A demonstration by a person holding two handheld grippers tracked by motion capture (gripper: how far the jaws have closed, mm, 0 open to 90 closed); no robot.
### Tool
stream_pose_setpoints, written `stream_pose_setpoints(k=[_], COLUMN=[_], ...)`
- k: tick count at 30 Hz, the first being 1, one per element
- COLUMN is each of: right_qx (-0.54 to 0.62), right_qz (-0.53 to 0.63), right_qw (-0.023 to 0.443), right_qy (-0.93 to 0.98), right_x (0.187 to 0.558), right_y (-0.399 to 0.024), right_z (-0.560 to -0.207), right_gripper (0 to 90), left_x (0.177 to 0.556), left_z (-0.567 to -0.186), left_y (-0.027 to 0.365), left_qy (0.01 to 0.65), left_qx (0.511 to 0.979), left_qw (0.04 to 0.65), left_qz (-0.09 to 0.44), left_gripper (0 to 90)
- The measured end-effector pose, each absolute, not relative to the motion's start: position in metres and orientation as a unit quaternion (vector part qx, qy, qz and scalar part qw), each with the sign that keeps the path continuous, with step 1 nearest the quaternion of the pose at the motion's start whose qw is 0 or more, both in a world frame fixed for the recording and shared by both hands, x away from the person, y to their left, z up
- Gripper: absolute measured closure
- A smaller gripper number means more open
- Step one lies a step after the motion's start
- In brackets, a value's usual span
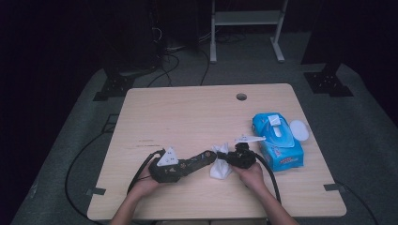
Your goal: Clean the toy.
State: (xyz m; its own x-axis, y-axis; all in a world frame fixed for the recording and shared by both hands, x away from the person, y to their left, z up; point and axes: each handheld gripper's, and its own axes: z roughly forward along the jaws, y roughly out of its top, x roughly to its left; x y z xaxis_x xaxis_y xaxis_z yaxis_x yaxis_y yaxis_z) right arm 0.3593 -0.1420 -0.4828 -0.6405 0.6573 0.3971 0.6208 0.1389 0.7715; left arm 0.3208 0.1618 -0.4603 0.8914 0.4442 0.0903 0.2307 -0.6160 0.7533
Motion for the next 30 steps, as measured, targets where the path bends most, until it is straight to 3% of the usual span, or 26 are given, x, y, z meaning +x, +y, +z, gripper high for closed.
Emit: stream_pose_setpoints(k=[12,23,30], right_qx=[0.428,0.359,0.314], right_qz=[0.483,0.519,0.498], right_qw=[0.019,0.099,0.113], right_qy=[0.764,0.769,0.800], right_x=[0.358,0.336,0.325], right_y=[-0.140,-0.126,-0.102], right_z=[-0.482,-0.434,-0.434], right_gripper=[85.2,85.2,85.2], left_x=[0.321,0.321,0.323], left_z=[-0.461,-0.463,-0.466], left_y=[0.161,0.151,0.143], left_qy=[0.189,0.189,0.188], left_qx=[0.890,0.888,0.886], left_qw=[0.393,0.397,0.404], left_qz=[0.137,0.137,0.128], left_gripper=[57.5,57.4,56.9])
